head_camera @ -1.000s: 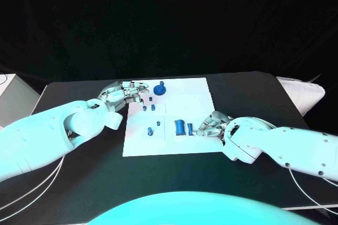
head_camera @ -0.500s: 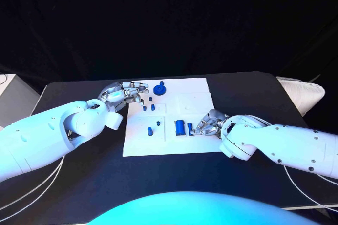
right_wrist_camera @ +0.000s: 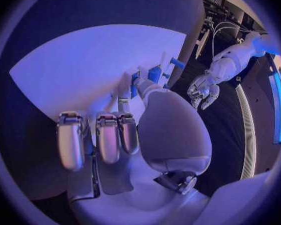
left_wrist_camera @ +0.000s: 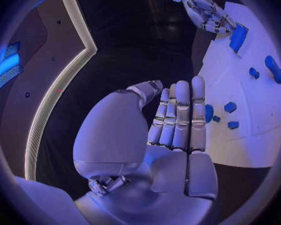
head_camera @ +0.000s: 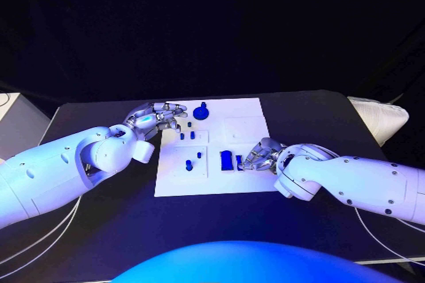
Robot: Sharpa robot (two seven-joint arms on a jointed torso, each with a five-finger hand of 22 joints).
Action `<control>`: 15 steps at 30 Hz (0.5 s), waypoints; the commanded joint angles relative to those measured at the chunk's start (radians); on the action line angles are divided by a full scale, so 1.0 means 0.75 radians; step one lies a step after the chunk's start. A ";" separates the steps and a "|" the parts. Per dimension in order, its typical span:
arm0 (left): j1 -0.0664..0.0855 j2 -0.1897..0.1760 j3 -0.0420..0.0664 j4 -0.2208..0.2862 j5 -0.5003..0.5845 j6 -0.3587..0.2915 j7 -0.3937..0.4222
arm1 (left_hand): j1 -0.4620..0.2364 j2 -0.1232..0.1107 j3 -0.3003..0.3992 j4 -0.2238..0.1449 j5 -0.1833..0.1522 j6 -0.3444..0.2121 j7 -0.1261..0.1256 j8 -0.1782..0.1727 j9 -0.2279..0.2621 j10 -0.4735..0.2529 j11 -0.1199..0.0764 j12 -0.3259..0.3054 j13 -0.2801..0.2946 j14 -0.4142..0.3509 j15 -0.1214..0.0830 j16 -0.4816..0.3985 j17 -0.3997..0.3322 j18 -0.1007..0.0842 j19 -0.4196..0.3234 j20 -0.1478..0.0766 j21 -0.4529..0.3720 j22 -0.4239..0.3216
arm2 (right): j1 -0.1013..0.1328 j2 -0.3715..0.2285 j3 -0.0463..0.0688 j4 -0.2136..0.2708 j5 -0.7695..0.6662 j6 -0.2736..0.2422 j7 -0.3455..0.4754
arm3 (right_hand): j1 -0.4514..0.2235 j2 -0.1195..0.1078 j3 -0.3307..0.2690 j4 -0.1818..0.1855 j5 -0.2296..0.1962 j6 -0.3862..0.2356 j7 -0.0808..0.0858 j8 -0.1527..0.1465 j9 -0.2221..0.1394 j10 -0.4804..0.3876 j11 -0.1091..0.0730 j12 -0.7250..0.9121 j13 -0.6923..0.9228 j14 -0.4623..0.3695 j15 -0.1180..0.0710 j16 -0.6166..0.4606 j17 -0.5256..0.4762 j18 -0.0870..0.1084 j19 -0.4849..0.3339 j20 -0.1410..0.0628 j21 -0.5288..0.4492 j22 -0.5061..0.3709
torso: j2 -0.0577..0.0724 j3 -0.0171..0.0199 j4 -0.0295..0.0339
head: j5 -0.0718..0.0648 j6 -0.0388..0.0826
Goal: Assemble the parts on the task board
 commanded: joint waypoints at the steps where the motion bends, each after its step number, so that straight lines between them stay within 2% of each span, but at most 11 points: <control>1: 0.000 0.002 0.001 0.002 0.006 0.022 0.006 | -0.002 0.016 0.001 0.010 0.006 -0.011 0.002 0.007 -0.001 -0.013 0.000 0.005 -0.002 0.000 0.006 -0.005 0.001 0.020 0.009 -0.001 -0.006 -0.002 | -0.009 -0.008 -0.005 0.009 -0.018 0.014 -0.003 | -0.010 -0.016 0.001 0.014 -0.001 0.005 0.002 0.002 -0.001 0.139 -0.004 0.008 0.351 0.139 -0.007 0.009 0.351 -0.003 0.121 -0.006 -0.001 0.326 | 0.000 0.0010 0.0001 | 0.002 0.000; 6: -0.001 0.003 0.001 0.001 0.006 0.024 0.008 | -0.002 0.016 0.001 0.010 0.006 -0.011 0.002 0.007 -0.001 -0.013 0.000 0.005 -0.002 0.000 0.006 -0.005 0.001 0.020 0.009 -0.001 -0.006 -0.002 | -0.011 -0.024 -0.004 0.030 -0.013 -0.022 0.013 | -0.053 -0.026 -0.014 0.054 0.015 0.007 0.004 0.001 -0.003 0.139 -0.001 0.008 0.351 0.139 -0.004 0.009 0.351 -0.004 0.122 -0.003 0.002 0.327 | 0.001 0.0010 -0.0008 | 0.002 0.000; 8: -0.001 0.003 0.001 0.001 0.006 0.024 0.008 | -0.002 0.016 0.001 0.010 0.006 -0.011 0.002 0.007 -0.001 -0.013 0.000 0.005 -0.002 0.000 0.006 -0.005 0.001 0.020 0.009 -0.001 -0.006 -0.002 | -0.012 -0.031 -0.003 0.035 -0.014 -0.035 0.022 | -0.079 -0.041 -0.044 0.075 0.023 0.009 0.006 0.003 -0.004 0.139 0.000 0.008 0.351 0.139 -0.003 0.009 0.351 -0.005 0.123 -0.002 0.007 0.329 | 0.000 0.0005 -0.0021 | 0.001 0.000; 12: -0.002 0.005 0.001 -0.001 0.006 0.024 0.010 | -0.001 0.017 0.002 0.010 0.006 -0.011 0.002 0.007 -0.001 -0.014 0.000 0.005 -0.002 0.000 0.006 -0.006 0.001 0.020 0.009 -0.001 -0.007 -0.002 | -0.012 -0.049 0.001 0.048 -0.015 -0.061 0.057 | -0.126 -0.028 -0.130 0.079 0.030 0.009 0.007 0.003 -0.007 0.139 0.001 0.008 0.351 0.139 -0.002 0.009 0.351 -0.005 0.124 0.000 0.008 0.329 | -0.002 0.0002 -0.0035 | 0.000 0.000; 14: -0.003 0.006 0.001 -0.005 0.006 0.024 0.010 | -0.001 0.017 0.002 0.010 0.006 -0.011 0.002 0.007 -0.001 -0.014 0.000 0.005 -0.002 0.000 0.006 -0.006 0.001 0.020 0.009 -0.001 -0.007 -0.002 | -0.012 -0.060 0.004 0.056 -0.014 -0.078 0.099 | -0.141 -0.020 -0.169 0.078 0.071 0.003 0.009 0.001 -0.008 0.139 0.003 0.008 0.351 0.139 0.000 0.009 0.351 -0.003 0.122 0.000 0.000 0.328 | -0.002 0.0009 -0.0037 | -0.001 0.002; 15: -0.003 0.007 0.001 -0.006 0.006 0.024 0.010 | -0.001 0.017 0.002 0.010 0.006 -0.011 0.002 0.007 -0.001 -0.014 0.000 0.005 -0.002 0.000 0.006 -0.006 0.001 0.020 0.009 -0.001 -0.007 -0.002 | -0.012 -0.064 0.005 0.058 -0.013 -0.087 0.119 | -0.142 -0.021 -0.177 0.078 0.070 -0.001 0.011 -0.001 -0.009 0.139 0.004 0.008 0.351 0.139 0.000 0.009 0.351 -0.002 0.121 0.001 -0.004 0.326 | -0.003 0.0008 -0.0035 | -0.002 0.004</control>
